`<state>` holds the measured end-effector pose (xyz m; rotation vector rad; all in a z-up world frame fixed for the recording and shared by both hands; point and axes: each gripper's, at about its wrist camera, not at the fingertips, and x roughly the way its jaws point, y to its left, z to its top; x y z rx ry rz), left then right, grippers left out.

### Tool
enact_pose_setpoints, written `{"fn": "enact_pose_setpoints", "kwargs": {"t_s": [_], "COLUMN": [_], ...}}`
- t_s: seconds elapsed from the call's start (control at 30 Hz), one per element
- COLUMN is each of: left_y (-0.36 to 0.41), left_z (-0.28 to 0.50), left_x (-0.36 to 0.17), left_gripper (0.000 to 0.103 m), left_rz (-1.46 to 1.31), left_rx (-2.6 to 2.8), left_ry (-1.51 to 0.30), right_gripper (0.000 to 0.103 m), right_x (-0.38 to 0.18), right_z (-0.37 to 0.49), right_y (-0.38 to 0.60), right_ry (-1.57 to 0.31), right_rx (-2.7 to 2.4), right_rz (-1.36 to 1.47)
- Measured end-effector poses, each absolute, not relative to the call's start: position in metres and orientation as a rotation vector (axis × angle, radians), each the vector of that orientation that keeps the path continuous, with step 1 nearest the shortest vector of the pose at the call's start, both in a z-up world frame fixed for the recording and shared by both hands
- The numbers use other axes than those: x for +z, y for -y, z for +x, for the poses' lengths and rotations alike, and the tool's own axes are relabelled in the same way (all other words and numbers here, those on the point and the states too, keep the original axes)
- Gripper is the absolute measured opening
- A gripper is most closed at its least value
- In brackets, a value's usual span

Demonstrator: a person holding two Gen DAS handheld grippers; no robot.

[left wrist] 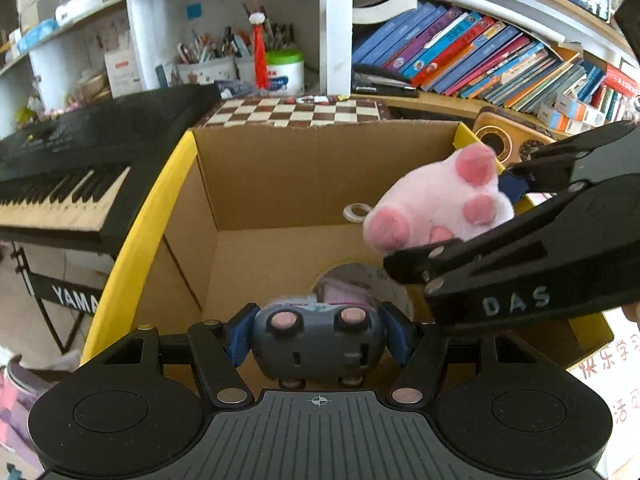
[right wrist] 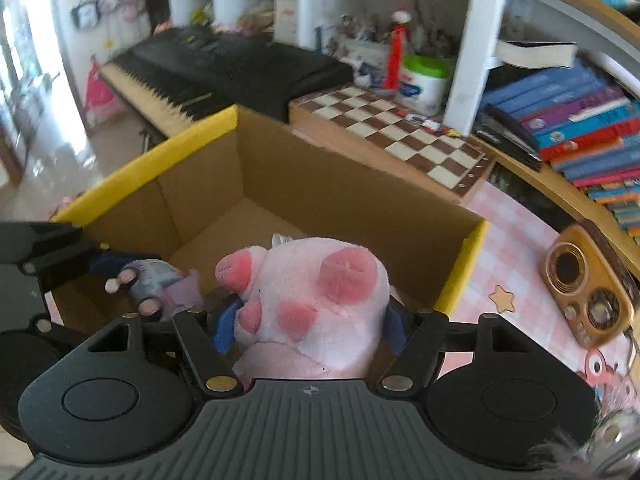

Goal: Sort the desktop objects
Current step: 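Lower the truck and pig into the yellow box and open both tools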

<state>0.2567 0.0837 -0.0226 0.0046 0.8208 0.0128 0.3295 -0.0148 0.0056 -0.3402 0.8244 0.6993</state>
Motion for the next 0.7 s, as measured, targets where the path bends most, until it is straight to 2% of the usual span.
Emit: {"fn": "enact_pose_setpoints", "kwargs": {"t_s": [0.13, 0.27, 0.37, 0.53, 0.7], "left_y": [-0.085, -0.085, -0.087, -0.087, -0.089], "left_z": [0.257, 0.254, 0.251, 0.244, 0.237], "left_x": [-0.025, -0.023, -0.02, -0.013, -0.006], "left_gripper": [0.069, 0.088, 0.088, 0.091, 0.091], "left_rz": [0.0, 0.027, 0.014, 0.021, 0.006], "left_rx": [0.024, 0.078, 0.069, 0.069, 0.058], "left_ry": [-0.829, -0.809, -0.801, -0.773, -0.75], "right_gripper": [0.068, 0.068, 0.072, 0.084, 0.086], "right_x": [0.002, 0.0, -0.001, 0.004, 0.017], "right_z": [0.334, 0.337, 0.34, 0.339, 0.336], "right_y": [0.01, 0.008, 0.006, 0.01, 0.021], "right_ry": [-0.837, -0.835, -0.832, -0.796, -0.759], "right_rx": [0.707, 0.71, 0.704, 0.679, 0.64], "right_rz": [-0.354, -0.362, -0.362, -0.328, -0.264]}}
